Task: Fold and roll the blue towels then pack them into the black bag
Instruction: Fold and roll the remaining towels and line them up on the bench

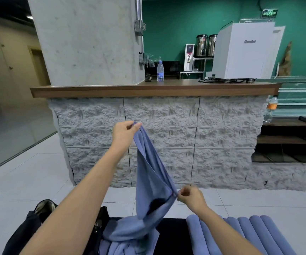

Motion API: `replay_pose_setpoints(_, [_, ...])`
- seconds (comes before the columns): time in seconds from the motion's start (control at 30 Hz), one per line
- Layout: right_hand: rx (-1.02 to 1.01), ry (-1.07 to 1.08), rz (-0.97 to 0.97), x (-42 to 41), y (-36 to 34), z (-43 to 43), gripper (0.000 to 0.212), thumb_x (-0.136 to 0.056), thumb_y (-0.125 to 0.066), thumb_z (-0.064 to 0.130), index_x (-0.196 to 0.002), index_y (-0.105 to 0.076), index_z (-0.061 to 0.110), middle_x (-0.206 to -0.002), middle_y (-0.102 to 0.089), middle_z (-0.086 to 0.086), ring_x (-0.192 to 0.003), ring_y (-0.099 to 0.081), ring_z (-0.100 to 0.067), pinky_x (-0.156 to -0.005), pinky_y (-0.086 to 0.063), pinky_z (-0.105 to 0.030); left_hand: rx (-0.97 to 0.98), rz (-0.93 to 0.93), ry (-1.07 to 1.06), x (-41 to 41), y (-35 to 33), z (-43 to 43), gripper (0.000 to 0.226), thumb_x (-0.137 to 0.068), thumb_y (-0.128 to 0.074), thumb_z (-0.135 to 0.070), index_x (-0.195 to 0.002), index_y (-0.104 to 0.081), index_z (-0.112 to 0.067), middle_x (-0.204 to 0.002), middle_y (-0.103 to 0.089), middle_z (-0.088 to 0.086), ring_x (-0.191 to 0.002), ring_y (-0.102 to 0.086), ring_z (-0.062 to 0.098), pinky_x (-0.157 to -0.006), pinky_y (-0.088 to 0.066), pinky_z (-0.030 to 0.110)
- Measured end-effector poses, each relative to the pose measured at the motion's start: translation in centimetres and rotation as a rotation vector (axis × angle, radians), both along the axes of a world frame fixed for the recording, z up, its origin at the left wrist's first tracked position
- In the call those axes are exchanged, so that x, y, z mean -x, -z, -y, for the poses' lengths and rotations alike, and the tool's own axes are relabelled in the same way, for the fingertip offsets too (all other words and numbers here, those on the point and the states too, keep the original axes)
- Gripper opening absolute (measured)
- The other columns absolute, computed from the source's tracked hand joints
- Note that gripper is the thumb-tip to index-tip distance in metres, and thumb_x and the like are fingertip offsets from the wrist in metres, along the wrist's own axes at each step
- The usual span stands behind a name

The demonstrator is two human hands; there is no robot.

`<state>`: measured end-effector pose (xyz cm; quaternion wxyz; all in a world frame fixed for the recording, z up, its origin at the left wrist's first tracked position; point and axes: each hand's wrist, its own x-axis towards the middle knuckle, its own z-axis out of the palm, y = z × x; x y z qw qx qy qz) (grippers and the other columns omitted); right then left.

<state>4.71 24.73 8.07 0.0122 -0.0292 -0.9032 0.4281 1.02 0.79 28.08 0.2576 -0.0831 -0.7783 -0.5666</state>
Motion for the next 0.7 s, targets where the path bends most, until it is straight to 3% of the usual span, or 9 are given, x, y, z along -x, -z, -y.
replay_pose_setpoints(0.07, [-0.058,-0.002,0.068,-0.2,0.7,-0.7,0.022,-0.079,-0.063,0.014,-0.063,-0.058,0.028,-0.077,-0.07,-0.001,-0.075,-0.063,-0.016,-0.067,-0.049,-0.027,-0.184,0.007,-0.029,0.0,-0.8,1.0,0.034,-0.092,-0.06,-0.024,-0.068,-0.054,-0.001,-0.063,-0.039,0.007,-0.06,-0.033,0.015,-0.057,-0.028,0.028])
replay_pose_setpoints(0.13, [0.001,0.006,0.086,-0.5,1.2,-1.1,0.02,-0.085,-0.059,0.01,-0.069,-0.058,0.022,-0.084,-0.07,-0.007,-0.084,-0.065,-0.022,-0.075,-0.05,-0.032,-0.199,0.004,-0.04,-0.2,-1.4,1.8,0.035,-0.093,-0.059,-0.025,-0.066,-0.052,-0.003,-0.06,-0.035,0.007,-0.055,-0.029,0.015,-0.054,-0.027,0.027])
replay_pose_setpoints(0.23, [0.235,-0.014,0.018,-1.1,0.1,1.0,0.019,-0.09,-0.057,0.007,-0.071,-0.057,0.009,-0.076,-0.064,-0.009,-0.076,-0.066,-0.015,-0.078,-0.051,-0.037,-0.015,0.036,0.056,-0.3,-1.8,1.3,0.042,-0.093,-0.059,-0.025,-0.059,-0.039,-0.009,-0.052,-0.026,0.005,-0.045,-0.023,0.013,-0.047,-0.023,0.022])
replay_pose_setpoints(0.3, [0.377,-0.051,-0.091,-1.3,-2.7,3.7,0.017,-0.091,-0.058,0.009,-0.075,-0.059,0.006,-0.073,-0.062,-0.004,-0.068,-0.059,-0.008,-0.073,-0.046,-0.028,0.189,0.092,0.104,0.0,-1.5,0.3,0.047,-0.092,-0.06,-0.026,-0.056,-0.033,-0.012,-0.047,-0.025,0.001,-0.04,-0.022,0.01,-0.043,-0.024,0.02])
replay_pose_setpoints(0.43, [0.57,-0.083,-0.329,-0.8,-9.5,8.4,0.013,-0.089,-0.064,0.022,-0.097,-0.064,0.012,-0.088,-0.066,0.003,-0.081,-0.06,-0.008,-0.074,-0.048,-0.021,0.584,0.141,0.225,0.5,-0.6,-1.4,0.054,-0.086,-0.067,-0.026,-0.05,-0.027,-0.018,-0.046,-0.021,-0.002,-0.045,-0.02,0.012,-0.049,-0.016,0.028])
replay_pose_setpoints(0.5, [0.532,-0.073,-0.419,-0.4,-11.3,9.3,0.004,-0.087,-0.066,0.02,-0.088,-0.063,0.021,-0.082,-0.064,0.006,-0.075,-0.058,-0.005,-0.068,-0.046,-0.021,0.683,0.122,0.264,0.3,0.1,-1.9,0.057,-0.085,-0.069,-0.025,-0.048,-0.026,-0.018,-0.046,-0.021,-0.002,-0.044,-0.019,0.01,-0.048,-0.014,0.028])
replay_pose_setpoints(0.57, [0.495,-0.063,-0.433,-0.2,-11.5,9.2,0.02,-0.086,-0.066,0.015,-0.072,-0.054,0.024,-0.068,-0.056,0.009,-0.062,-0.049,-0.006,-0.061,-0.038,-0.024,0.694,0.102,0.271,0.0,0.7,-2.3,0.058,-0.085,-0.069,-0.024,-0.046,-0.026,-0.018,-0.044,-0.021,-0.003,-0.039,-0.019,0.009,-0.046,-0.013,0.025])
replay_pose_setpoints(0.63, [0.515,-0.083,-0.322,-0.5,-10.5,8.5,0.028,-0.085,-0.066,0.015,-0.068,-0.045,0.019,-0.062,-0.047,0.006,-0.057,-0.041,-0.009,-0.057,-0.032,-0.025,0.627,0.108,0.265,-0.2,1.3,-2.3,0.057,-0.085,-0.069,-0.023,-0.047,-0.027,-0.017,-0.041,-0.02,-0.008,-0.038,-0.019,0.008,-0.046,-0.014,0.024])
replay_pose_setpoints(0.7, [0.551,-0.185,-0.176,-1.0,-9.1,7.6,0.026,-0.086,-0.067,0.016,-0.072,-0.045,0.014,-0.068,-0.051,-0.001,-0.063,-0.048,-0.014,-0.059,-0.037,-0.025,0.512,0.139,0.278,-0.3,1.8,-2.1,0.055,-0.085,-0.069,-0.02,-0.049,-0.027,-0.016,-0.038,-0.019,-0.01,-0.04,-0.019,0.006,-0.049,-0.017,0.026])
